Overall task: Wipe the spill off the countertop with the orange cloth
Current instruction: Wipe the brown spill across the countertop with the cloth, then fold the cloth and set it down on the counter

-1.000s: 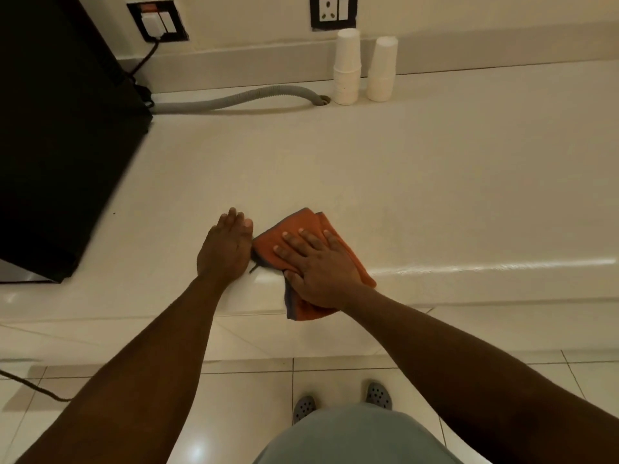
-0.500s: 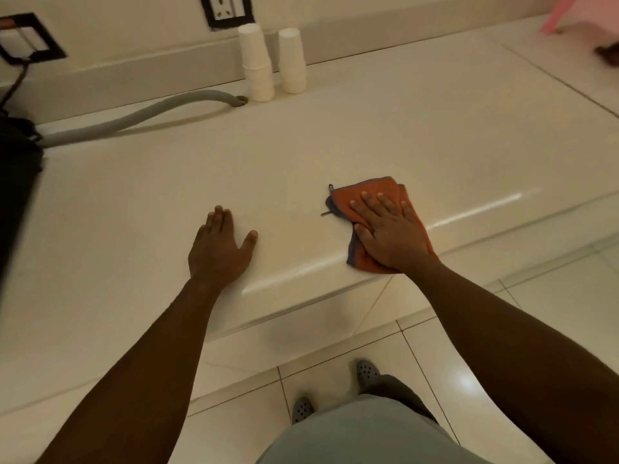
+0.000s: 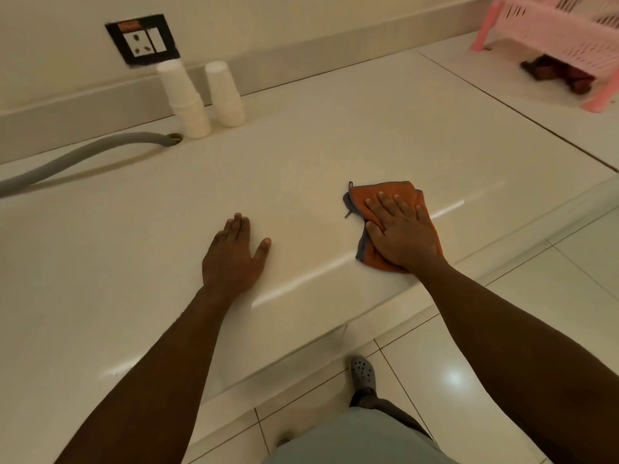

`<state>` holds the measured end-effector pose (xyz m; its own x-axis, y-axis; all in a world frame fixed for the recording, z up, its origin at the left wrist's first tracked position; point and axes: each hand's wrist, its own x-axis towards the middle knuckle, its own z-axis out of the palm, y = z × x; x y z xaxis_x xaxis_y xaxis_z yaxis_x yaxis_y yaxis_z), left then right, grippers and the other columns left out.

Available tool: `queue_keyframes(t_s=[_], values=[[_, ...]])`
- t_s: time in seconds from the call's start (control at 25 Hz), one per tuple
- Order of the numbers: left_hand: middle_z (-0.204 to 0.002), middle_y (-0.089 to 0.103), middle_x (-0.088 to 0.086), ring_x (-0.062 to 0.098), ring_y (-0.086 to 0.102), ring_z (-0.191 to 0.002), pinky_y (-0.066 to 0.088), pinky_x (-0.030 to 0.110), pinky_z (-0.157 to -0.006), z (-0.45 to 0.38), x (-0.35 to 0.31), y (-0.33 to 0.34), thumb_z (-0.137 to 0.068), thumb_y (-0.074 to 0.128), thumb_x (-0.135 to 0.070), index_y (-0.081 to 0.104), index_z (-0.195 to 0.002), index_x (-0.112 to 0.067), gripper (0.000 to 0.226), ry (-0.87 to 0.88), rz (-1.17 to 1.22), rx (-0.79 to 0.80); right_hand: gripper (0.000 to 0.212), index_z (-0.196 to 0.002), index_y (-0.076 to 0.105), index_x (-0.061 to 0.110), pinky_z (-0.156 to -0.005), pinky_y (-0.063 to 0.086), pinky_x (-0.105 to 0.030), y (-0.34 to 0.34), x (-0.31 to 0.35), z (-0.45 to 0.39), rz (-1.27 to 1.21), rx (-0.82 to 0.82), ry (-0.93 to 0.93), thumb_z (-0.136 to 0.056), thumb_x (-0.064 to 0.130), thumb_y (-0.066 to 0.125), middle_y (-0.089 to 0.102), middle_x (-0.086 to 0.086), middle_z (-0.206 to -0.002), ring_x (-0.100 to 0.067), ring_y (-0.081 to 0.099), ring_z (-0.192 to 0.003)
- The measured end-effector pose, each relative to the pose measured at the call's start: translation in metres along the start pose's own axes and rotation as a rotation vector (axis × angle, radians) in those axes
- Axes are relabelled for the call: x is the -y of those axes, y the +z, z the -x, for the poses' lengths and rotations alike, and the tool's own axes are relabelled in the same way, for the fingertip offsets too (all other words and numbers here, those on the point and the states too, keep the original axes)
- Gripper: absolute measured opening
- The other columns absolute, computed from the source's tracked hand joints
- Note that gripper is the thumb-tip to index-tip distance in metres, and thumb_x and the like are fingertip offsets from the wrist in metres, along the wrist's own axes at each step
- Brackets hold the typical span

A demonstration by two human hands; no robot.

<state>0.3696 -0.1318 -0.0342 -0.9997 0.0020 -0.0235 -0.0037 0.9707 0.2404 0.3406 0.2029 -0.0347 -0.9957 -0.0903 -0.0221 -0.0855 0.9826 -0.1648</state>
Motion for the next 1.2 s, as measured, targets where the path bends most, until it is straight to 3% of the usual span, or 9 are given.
queue_keyframes(t_s=[0.24,0.56,0.72,0.84,0.96,1.0,1.08,1.12,1.2], values=[[-0.164,0.006,0.001,0.014,0.005,-0.150,0.004,0.030,-0.118,-0.054,-0.076,0.009,-0.095,0.021,-0.061,0.007,-0.154,-0.016,0.076,0.072,0.056,0.008,0.072,-0.154,0.006,0.037,-0.118,0.001,-0.054,-0.003,-0.011,-0.058,-0.008,0.012,-0.061,-0.090,0.069,0.011,0.008,0.004,-0.165,-0.025,0.005,-0.152],[-0.164,0.007,0.001,0.018,0.003,-0.150,0.002,0.034,-0.118,-0.107,-0.160,0.021,-0.094,0.028,-0.061,0.004,-0.154,-0.020,0.076,0.020,0.079,0.008,0.091,-0.155,0.001,0.032,-0.118,-0.002,-0.056,-0.006,-0.018,-0.131,-0.046,0.024,-0.156,-0.080,0.083,0.006,0.006,0.000,-0.166,-0.030,0.005,-0.151],[-0.159,0.027,0.006,0.025,0.021,-0.147,0.018,0.040,-0.117,-0.124,-0.192,0.020,-0.092,0.041,-0.057,0.017,-0.153,-0.015,0.077,-0.068,0.211,-0.057,0.079,-0.153,0.015,0.025,-0.120,0.014,-0.052,-0.022,-0.022,-0.151,-0.380,0.013,-0.090,-0.091,0.069,0.034,0.027,-0.004,-0.161,-0.030,0.024,-0.147],[-0.133,0.059,0.008,0.029,0.051,-0.125,0.041,0.042,-0.101,-0.131,-0.208,0.016,-0.089,0.054,-0.051,0.040,-0.142,-0.014,0.067,-0.202,0.315,-0.184,0.062,-0.142,0.036,0.019,-0.106,0.041,-0.048,-0.038,-0.036,-0.148,-0.695,-0.098,0.058,-0.090,0.045,0.058,0.047,-0.009,-0.142,-0.030,0.045,-0.129],[-0.119,0.067,0.008,0.027,0.064,-0.106,0.050,0.038,-0.087,-0.144,-0.217,0.013,-0.084,0.064,-0.045,0.055,-0.128,-0.013,0.055,-0.498,0.470,-0.071,0.043,-0.121,0.059,0.014,-0.090,0.044,-0.041,-0.051,-0.068,-0.144,-0.424,-0.247,0.247,-0.086,0.039,0.060,0.061,-0.010,-0.121,-0.029,0.053,-0.113],[-0.113,0.069,0.007,0.024,0.067,-0.093,0.052,0.035,-0.079,-0.147,-0.219,0.013,-0.082,0.067,-0.042,0.062,-0.112,-0.013,0.042,-0.554,0.529,-0.031,0.042,-0.117,0.062,0.013,-0.088,0.044,-0.041,-0.054,-0.077,-0.143,-0.296,-0.186,0.279,-0.087,0.043,0.058,0.063,-0.010,-0.118,-0.029,0.054,-0.111],[-0.087,0.068,0.007,0.015,0.059,-0.065,0.047,0.028,-0.059,-0.155,-0.221,0.010,-0.078,0.072,-0.035,0.056,-0.078,-0.016,0.024,-0.617,0.630,0.021,0.047,-0.111,0.064,0.012,-0.089,0.043,-0.042,-0.058,-0.084,-0.144,-0.125,0.007,0.281,-0.088,0.051,0.053,0.064,-0.011,-0.115,-0.031,0.053,-0.111],[-0.076,0.062,0.004,0.014,0.055,-0.061,0.044,0.028,-0.057,-0.159,-0.223,0.008,-0.075,0.074,-0.032,0.051,-0.073,-0.018,0.027,-0.635,0.666,0.055,0.048,-0.110,0.064,0.012,-0.090,0.042,-0.042,-0.059,-0.084,-0.145,-0.105,0.062,0.271,-0.088,0.053,0.052,0.065,-0.011,-0.114,-0.031,0.053,-0.111],[-0.072,0.056,0.001,0.017,0.056,-0.064,0.047,0.031,-0.063,-0.166,-0.229,0.002,-0.072,0.077,-0.029,0.054,-0.084,-0.014,0.030,-0.647,0.704,0.136,0.049,-0.112,0.063,0.012,-0.092,0.041,-0.042,-0.061,-0.079,-0.148,-0.136,0.099,0.273,-0.088,0.053,0.054,0.064,-0.010,-0.115,-0.031,0.053,-0.113]])
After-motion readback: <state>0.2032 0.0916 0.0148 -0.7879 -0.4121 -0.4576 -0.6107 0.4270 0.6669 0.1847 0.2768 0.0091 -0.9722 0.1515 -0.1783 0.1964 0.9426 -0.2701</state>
